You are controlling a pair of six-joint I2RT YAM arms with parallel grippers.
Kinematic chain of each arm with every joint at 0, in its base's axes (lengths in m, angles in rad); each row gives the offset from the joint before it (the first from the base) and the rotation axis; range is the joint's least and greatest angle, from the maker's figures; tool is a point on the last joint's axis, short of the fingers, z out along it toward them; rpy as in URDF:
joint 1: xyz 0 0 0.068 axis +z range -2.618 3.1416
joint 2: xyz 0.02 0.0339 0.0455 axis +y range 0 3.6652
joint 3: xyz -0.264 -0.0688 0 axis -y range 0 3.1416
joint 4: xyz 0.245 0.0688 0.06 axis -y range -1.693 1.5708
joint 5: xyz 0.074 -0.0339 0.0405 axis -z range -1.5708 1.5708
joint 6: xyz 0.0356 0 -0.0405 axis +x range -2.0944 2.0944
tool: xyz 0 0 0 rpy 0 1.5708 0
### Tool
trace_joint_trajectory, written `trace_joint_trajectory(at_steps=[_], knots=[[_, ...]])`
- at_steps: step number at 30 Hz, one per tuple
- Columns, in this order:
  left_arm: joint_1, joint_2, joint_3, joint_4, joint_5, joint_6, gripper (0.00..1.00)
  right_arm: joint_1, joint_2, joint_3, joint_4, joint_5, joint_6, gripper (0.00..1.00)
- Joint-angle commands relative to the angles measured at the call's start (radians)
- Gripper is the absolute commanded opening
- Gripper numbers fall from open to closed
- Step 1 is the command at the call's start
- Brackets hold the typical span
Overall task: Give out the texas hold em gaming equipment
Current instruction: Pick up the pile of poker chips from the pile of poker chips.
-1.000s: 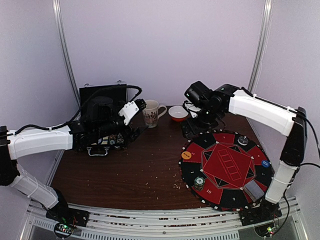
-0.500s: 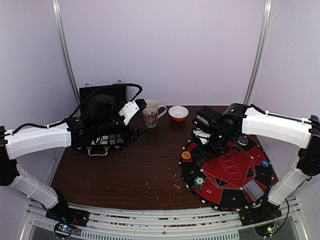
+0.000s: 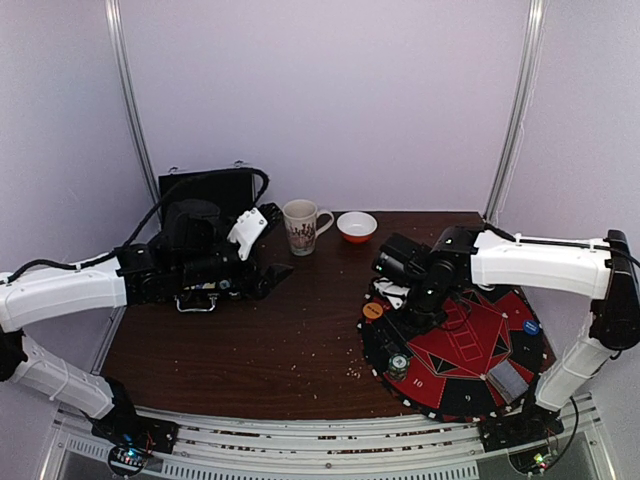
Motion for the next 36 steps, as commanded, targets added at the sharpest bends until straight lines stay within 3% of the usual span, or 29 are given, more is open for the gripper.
trace_joint_trajectory(at_steps=[1,11,21,26,34,36], knots=[[-0.018,-0.004,-0.01,0.014,-0.009,-0.043,0.98,0.007,0.0,-0.01,-0.029,0.028,0.011,1.0],[-0.023,0.0,-0.023,0.017,-0.014,-0.05,0.98,0.06,0.073,-0.098,0.03,0.016,0.051,0.96],[-0.022,-0.013,-0.037,0.015,-0.041,-0.034,0.98,0.062,0.151,-0.097,0.059,0.033,0.037,0.67],[-0.023,-0.025,-0.044,0.015,-0.054,-0.022,0.98,0.061,0.155,-0.099,0.048,0.05,0.038,0.62],[-0.023,-0.035,-0.048,0.016,-0.068,-0.013,0.98,0.062,0.153,-0.073,0.024,0.045,0.039,0.3],[-0.022,-0.038,-0.048,0.016,-0.071,-0.01,0.98,0.061,0.151,-0.067,0.011,0.046,0.038,0.26]])
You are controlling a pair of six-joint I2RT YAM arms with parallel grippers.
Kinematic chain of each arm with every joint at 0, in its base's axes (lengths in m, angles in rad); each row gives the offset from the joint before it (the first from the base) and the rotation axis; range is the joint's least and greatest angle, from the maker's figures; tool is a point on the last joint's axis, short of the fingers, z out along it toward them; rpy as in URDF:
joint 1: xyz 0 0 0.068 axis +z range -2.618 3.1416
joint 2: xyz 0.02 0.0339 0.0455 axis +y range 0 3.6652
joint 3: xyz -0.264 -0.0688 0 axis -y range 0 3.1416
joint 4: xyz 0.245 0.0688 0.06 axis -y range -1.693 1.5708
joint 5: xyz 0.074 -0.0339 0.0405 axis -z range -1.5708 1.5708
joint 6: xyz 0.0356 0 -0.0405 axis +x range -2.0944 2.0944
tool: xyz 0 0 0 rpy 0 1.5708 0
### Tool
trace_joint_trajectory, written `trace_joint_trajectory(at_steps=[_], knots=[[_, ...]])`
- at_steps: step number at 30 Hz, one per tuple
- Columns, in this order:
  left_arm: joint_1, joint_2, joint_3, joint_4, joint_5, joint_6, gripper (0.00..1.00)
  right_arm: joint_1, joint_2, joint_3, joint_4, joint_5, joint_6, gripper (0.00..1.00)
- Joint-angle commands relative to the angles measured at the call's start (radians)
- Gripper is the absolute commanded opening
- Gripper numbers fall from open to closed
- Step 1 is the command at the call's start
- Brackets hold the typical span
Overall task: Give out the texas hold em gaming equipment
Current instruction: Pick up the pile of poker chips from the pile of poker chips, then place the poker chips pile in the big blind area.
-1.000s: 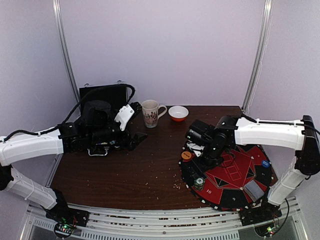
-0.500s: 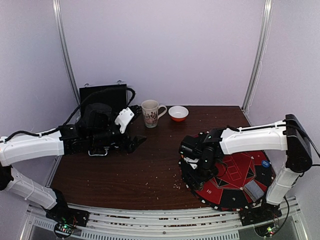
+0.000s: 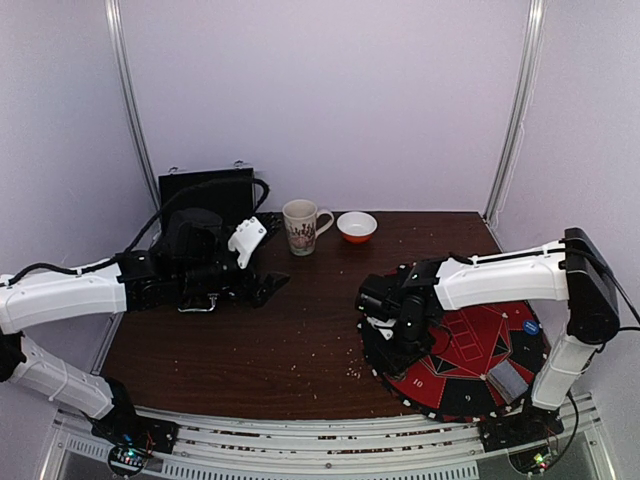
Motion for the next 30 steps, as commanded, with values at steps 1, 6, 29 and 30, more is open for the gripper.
trace_joint_trajectory(at_steps=[1,6,29,30], knots=[[-0.005,-0.029,-0.007,0.026,-0.02,0.017,0.98,0.003,0.0,0.031,-0.058,0.022,-0.005,0.21],[-0.006,-0.037,-0.013,0.027,-0.029,0.023,0.98,0.003,-0.016,0.074,-0.092,0.031,-0.005,0.0],[-0.006,-0.096,-0.046,0.009,-0.068,0.012,0.98,-0.343,0.306,0.487,-0.077,0.109,-0.228,0.0],[-0.006,-0.099,-0.049,0.009,-0.071,0.011,0.98,-0.351,0.33,0.514,-0.076,0.114,-0.234,0.0]])
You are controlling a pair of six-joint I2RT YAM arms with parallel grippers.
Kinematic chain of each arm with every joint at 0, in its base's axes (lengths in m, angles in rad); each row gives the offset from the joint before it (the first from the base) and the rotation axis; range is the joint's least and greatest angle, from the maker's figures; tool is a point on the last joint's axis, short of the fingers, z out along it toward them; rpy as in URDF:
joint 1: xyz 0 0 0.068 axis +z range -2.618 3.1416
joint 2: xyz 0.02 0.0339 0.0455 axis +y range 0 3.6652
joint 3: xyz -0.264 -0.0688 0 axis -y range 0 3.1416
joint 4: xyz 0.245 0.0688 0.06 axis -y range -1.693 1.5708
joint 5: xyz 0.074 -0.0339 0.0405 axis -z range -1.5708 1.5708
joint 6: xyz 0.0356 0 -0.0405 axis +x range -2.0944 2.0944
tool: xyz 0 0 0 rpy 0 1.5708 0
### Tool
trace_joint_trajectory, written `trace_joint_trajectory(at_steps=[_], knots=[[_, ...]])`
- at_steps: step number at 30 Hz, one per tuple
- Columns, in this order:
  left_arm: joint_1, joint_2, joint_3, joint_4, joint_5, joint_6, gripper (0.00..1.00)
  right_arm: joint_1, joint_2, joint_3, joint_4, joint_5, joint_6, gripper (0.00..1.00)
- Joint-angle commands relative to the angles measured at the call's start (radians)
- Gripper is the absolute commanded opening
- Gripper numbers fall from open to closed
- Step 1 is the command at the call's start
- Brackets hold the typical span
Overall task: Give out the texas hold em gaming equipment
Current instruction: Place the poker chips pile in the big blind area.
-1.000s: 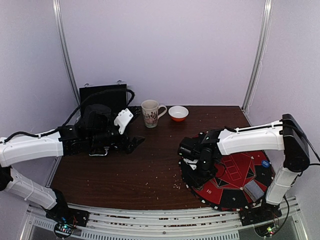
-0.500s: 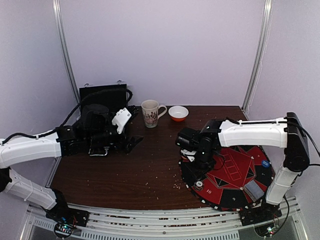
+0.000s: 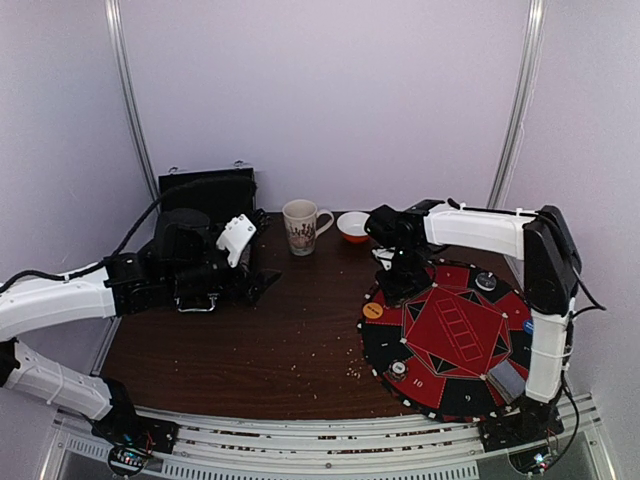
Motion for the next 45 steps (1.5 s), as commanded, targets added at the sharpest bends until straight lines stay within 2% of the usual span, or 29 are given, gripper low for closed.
trace_joint_trajectory(at_steps=[1,9,24,29,32,36,45], knots=[[-0.004,-0.032,-0.026,0.016,-0.025,-0.001,0.98,-0.028,0.104,0.101,-0.001,0.042,-0.06,0.0],[-0.004,-0.029,-0.025,0.016,-0.028,-0.006,0.98,-0.052,0.26,0.235,-0.024,0.093,-0.088,0.0],[-0.004,-0.02,-0.02,0.018,-0.033,0.004,0.98,-0.058,0.342,0.279,-0.024,0.071,-0.096,0.0],[-0.004,-0.017,-0.018,0.021,-0.035,0.011,0.98,-0.057,0.33,0.27,-0.032,0.073,-0.096,0.36],[-0.004,-0.013,-0.016,0.021,-0.034,0.013,0.98,-0.057,0.317,0.271,-0.031,0.069,-0.095,0.52],[-0.004,-0.009,-0.014,0.021,-0.035,0.013,0.98,-0.058,0.309,0.295,-0.041,0.055,-0.097,0.61],[-0.004,-0.015,-0.019,0.02,-0.034,0.013,0.98,-0.047,0.235,0.383,-0.092,0.047,-0.104,0.71]])
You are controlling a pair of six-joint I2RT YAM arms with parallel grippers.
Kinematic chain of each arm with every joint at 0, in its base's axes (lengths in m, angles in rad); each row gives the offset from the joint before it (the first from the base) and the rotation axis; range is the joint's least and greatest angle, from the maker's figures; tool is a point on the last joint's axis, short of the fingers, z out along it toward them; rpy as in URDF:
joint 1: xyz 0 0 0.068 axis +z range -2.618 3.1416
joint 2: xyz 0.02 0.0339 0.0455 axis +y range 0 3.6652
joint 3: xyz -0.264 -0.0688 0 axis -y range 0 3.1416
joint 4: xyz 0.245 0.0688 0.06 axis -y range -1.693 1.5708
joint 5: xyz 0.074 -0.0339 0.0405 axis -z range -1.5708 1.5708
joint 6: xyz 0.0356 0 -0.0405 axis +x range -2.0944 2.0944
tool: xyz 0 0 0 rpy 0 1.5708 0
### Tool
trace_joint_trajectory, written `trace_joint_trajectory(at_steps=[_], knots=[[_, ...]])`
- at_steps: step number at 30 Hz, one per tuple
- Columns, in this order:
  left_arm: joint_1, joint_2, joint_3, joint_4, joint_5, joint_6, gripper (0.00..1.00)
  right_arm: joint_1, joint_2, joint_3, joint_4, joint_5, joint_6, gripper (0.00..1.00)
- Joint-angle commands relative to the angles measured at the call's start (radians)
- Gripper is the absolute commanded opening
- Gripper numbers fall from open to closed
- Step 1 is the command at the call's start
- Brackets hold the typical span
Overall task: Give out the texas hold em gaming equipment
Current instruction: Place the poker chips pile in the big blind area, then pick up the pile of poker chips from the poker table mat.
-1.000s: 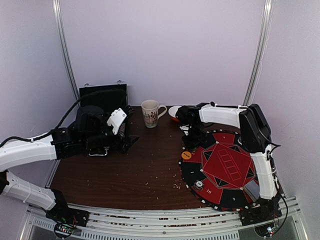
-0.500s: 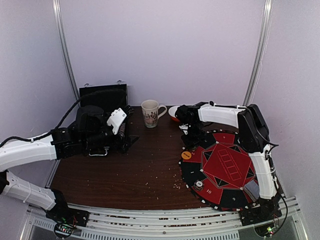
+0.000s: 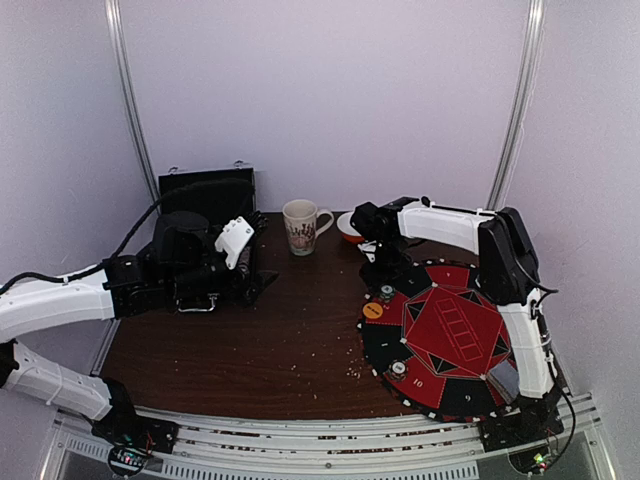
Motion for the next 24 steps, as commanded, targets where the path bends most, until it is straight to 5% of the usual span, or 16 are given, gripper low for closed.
trace_joint_trajectory(at_steps=[1,7,16,24], knots=[[-0.004,-0.003,0.0,0.022,-0.005,0.012,0.98,0.013,-0.088,0.06,-0.057,-0.011,-0.01,0.73],[-0.004,-0.01,-0.005,0.023,-0.007,0.013,0.98,0.084,-0.283,-0.088,-0.092,-0.017,-0.001,0.99],[-0.004,0.014,-0.001,0.031,0.013,0.019,0.98,0.268,-0.587,-0.57,-0.029,-0.077,0.178,1.0],[-0.004,0.022,0.0,0.042,0.033,0.012,0.98,0.34,-0.602,-0.78,0.114,-0.146,0.261,1.0]])
